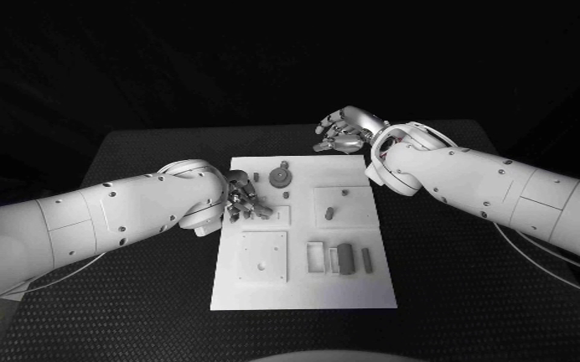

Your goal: Assemble the parts on the task board

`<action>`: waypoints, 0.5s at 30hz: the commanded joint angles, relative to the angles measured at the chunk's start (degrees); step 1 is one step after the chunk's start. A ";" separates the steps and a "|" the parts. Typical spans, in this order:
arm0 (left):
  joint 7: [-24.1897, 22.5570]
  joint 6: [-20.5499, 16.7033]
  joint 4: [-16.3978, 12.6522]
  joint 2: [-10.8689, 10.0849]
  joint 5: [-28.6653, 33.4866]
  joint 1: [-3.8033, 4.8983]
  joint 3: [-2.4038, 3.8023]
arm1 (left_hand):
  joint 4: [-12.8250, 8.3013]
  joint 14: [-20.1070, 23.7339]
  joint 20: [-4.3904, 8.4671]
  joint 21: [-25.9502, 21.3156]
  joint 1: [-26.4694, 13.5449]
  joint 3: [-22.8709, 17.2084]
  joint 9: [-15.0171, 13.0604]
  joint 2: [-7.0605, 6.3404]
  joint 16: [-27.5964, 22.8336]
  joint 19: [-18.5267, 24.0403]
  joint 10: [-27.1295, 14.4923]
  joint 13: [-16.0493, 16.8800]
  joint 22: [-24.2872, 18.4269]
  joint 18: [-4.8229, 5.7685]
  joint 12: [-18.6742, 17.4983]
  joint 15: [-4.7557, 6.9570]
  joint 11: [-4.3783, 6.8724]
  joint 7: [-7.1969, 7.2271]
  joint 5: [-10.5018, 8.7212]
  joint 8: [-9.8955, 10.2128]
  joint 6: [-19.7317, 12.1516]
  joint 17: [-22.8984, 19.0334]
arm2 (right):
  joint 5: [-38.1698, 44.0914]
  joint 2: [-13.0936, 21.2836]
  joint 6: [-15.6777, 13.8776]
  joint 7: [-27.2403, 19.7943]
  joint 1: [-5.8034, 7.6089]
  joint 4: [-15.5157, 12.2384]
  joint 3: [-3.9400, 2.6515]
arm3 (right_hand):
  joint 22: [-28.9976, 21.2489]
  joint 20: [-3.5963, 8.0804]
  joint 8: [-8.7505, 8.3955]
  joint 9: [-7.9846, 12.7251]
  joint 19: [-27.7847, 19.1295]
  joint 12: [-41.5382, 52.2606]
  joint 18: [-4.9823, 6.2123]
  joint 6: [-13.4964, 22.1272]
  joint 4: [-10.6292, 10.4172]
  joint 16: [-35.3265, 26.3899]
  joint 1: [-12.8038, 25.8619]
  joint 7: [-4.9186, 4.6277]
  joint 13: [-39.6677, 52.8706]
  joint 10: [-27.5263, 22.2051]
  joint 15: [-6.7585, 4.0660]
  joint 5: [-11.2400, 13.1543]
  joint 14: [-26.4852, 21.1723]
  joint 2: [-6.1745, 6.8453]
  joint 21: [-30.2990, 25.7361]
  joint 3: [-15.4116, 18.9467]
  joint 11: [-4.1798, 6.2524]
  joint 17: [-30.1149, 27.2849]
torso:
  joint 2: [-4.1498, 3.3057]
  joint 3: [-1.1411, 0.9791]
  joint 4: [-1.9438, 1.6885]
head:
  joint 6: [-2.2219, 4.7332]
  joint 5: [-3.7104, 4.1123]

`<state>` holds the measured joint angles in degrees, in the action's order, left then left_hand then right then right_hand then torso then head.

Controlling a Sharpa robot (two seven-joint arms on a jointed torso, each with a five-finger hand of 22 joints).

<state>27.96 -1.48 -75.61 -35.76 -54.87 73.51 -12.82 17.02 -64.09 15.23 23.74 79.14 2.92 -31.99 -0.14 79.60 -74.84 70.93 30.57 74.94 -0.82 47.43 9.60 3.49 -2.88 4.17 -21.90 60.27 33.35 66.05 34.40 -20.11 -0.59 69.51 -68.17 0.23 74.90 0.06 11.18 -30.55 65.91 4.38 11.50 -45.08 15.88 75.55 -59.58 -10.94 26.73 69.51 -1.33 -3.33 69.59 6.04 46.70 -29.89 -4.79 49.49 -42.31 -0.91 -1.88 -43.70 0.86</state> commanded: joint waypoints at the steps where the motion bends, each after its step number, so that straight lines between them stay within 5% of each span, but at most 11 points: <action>1: 1.74 1.88 0.26 -0.24 0.18 -0.45 -0.42 | -0.30 0.20 -0.47 -0.35 0.16 -0.71 0.04 0.04 0.32 0.06 -0.17 -0.07 1.12 -0.33 0.43 -0.50 -0.55 -0.61 0.54 0.66 -1.10 -0.08 | 0.04 -0.01 0.56 -0.53 -0.06 -0.03 -0.03 | 0.92 0.39 0.30 0.06 -0.11 -0.29 3.50 0.16 -0.44 0.24 0.71 -0.50 0.08 -0.11 0.07 -0.09 -0.41 -0.04 -0.27 -0.02 -0.37 -0.07 | 0.00 0.02 -0.02 | 0.01 0.00; 15: 1.55 1.95 0.22 -0.71 0.72 -0.45 -0.41 | -0.35 0.30 -0.64 -0.38 0.77 -0.78 0.12 0.43 0.45 0.10 -0.33 -0.02 1.17 -0.50 0.61 -0.68 -0.73 -0.81 0.82 1.43 -1.46 -0.11 | 0.03 0.02 0.55 -0.52 -0.11 -0.01 -0.03 | 0.92 0.40 0.31 0.09 -0.10 -0.29 3.50 0.20 -0.47 0.24 0.79 -0.51 0.08 -0.12 0.07 -0.09 -0.41 -0.01 -0.29 -0.02 -0.37 -0.08 | -0.01 -0.05 0.02 | -0.03 -0.09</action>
<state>27.87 -1.15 -75.63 -36.31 -53.89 73.55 -12.79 16.89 -63.78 15.13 23.74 79.31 2.79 -31.92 0.02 79.83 -74.74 70.62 30.58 74.94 -0.82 47.69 9.29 3.19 -3.04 4.60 -20.58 60.01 33.30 66.02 34.42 -20.11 -0.60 69.44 -68.15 0.23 74.90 -0.02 11.18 -30.55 65.82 4.38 11.50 -45.01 15.88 75.55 -59.55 -10.89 26.73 69.51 -1.33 -3.33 69.60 6.01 46.70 -29.89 -4.78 49.50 -42.30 -0.91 -1.86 -43.73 0.80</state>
